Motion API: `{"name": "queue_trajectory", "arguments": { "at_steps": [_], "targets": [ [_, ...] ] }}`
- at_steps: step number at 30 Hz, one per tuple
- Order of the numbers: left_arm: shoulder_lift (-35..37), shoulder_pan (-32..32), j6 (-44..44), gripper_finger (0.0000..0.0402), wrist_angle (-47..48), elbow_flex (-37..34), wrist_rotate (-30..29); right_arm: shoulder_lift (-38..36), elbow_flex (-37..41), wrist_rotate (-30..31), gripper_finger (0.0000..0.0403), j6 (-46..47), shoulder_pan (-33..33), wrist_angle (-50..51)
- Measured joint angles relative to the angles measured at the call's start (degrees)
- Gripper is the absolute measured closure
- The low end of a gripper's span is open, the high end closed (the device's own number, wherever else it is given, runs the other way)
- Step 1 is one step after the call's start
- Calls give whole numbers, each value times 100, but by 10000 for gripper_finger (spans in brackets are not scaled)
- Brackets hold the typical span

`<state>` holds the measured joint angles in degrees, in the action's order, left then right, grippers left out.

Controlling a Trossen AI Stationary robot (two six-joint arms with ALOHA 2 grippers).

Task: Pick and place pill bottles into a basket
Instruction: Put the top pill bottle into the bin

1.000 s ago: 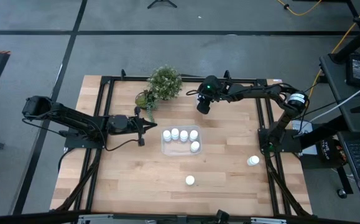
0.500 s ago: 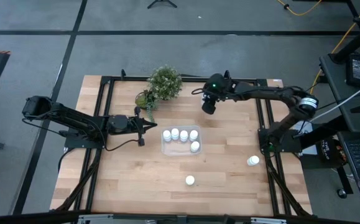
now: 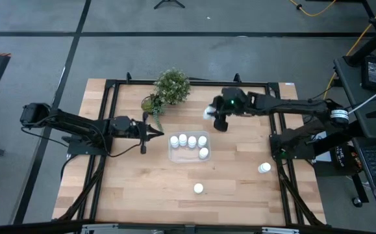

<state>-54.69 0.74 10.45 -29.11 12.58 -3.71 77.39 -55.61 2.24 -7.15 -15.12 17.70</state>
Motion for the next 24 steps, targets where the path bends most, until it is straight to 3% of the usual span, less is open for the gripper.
{"name": "queue_trajectory", "arguments": {
  "at_steps": [12, 24],
  "targets": [
    [143, 23, -66, 400, 285, 0, -143, -16, -161, 664, 256, 548, 1505, 153],
    [143, 23, -86, 399, 311, 0, -161, 320, -987, 741, 256, 731, 2344, 438]
  ]
}}
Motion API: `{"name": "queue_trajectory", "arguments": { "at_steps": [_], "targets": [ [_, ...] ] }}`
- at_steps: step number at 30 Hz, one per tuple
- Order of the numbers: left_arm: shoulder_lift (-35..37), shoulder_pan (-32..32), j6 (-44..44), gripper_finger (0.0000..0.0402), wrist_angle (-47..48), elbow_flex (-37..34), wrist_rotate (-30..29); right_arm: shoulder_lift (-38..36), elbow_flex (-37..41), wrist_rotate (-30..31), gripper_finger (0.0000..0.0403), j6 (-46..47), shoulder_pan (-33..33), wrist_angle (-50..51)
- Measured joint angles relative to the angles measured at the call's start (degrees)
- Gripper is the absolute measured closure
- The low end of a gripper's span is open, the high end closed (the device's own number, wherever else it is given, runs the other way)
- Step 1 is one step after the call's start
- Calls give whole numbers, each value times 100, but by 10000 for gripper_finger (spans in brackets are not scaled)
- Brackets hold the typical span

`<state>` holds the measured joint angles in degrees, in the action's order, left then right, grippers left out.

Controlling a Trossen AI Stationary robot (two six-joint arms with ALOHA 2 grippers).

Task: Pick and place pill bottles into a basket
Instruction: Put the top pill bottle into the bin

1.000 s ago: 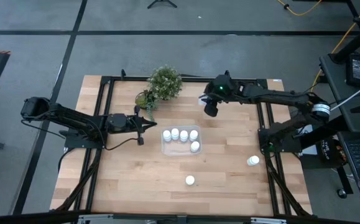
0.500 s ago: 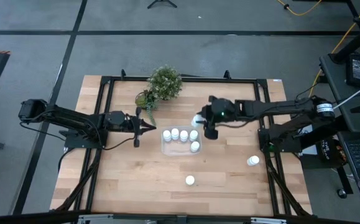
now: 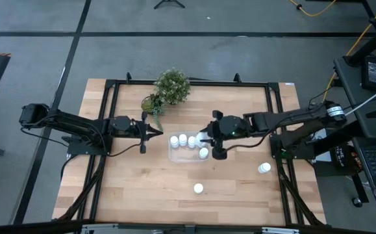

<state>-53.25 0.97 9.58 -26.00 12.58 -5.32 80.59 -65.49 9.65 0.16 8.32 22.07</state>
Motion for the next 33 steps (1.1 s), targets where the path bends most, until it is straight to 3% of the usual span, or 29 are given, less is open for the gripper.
{"name": "queue_trajectory", "arguments": {
  "at_steps": [7, 17, 29, 33],
  "targets": [
    [2, -11, -27, 396, -8, 0, 0, 730, -764, -4, 256, -13, 373, 364],
    [2, -11, -796, 399, 28, 0, 33, 1495, -1624, 280, 256, -35, 627, 1114],
    [2, -12, -841, 399, 30, 0, 31, 1865, -1690, 305, 256, -19, 695, 1121],
    [2, -11, -841, 396, 41, 0, 35, 1988, -1679, 561, 256, 101, 695, 1130]
  ]
}}
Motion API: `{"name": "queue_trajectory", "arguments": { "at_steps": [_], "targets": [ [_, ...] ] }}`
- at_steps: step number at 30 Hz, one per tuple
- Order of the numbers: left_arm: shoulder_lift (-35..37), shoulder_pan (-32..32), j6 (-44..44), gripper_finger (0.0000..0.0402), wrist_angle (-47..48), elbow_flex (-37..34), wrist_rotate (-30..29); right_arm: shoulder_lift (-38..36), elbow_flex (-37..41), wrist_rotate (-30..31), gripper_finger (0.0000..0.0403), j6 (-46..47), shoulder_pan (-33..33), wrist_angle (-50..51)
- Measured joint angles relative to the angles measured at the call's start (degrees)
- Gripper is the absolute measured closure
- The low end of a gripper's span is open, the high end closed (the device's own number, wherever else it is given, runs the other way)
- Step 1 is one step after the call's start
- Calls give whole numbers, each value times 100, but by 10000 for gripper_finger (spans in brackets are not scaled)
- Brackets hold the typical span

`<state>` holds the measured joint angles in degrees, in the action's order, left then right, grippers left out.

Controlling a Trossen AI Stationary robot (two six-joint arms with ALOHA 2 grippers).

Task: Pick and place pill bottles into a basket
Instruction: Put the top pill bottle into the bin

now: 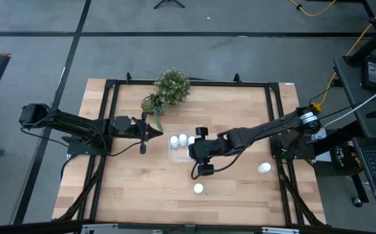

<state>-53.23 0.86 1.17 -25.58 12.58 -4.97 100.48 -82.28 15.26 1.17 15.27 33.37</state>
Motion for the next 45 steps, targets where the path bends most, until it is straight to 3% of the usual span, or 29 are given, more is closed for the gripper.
{"name": "queue_trajectory", "arguments": {
  "at_steps": [25, 45],
  "targets": [
    [0, 0, -44, 396, 13, 0, -2, 108, 1675, -185, 256, 508, -321, -1718],
    [0, 0, -44, 398, 13, 0, -4, 139, 1891, -458, 256, 561, -348, -1988]
  ]
}}
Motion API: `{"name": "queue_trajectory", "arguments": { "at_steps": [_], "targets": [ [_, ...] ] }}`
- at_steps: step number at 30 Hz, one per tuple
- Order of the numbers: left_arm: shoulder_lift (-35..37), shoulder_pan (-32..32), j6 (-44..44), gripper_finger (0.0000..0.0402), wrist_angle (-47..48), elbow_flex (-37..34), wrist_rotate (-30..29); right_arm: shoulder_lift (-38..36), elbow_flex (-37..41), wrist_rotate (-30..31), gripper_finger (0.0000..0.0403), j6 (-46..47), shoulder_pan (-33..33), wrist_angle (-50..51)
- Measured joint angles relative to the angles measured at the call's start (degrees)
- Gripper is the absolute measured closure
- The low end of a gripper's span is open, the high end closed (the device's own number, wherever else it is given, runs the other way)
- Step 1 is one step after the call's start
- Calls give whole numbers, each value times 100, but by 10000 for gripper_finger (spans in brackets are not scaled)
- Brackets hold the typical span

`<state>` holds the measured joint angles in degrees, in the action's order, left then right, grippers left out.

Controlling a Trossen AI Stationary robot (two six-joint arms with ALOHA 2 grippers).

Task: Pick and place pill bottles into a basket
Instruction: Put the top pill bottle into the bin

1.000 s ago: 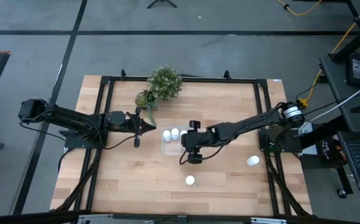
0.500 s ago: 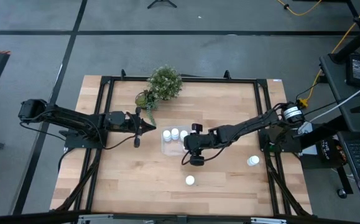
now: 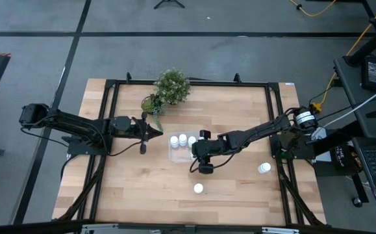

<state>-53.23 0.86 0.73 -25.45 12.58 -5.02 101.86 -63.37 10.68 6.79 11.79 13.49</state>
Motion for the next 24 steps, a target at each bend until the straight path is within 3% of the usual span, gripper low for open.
{"name": "queue_trajectory", "arguments": {
  "at_steps": [5, 13, 24],
  "targets": [
    [0, 0, 0, 399, 0, 0, 0, 0, 0, 2, 253, -37, 0, 5],
    [0, 0, 0, 398, 0, 0, -2, 0, 0, 24, 200, -111, 0, 14],
    [0, 0, 0, 394, 0, 0, -2, -37, -3, 39, 225, -302, 0, 15]
  ]
}}
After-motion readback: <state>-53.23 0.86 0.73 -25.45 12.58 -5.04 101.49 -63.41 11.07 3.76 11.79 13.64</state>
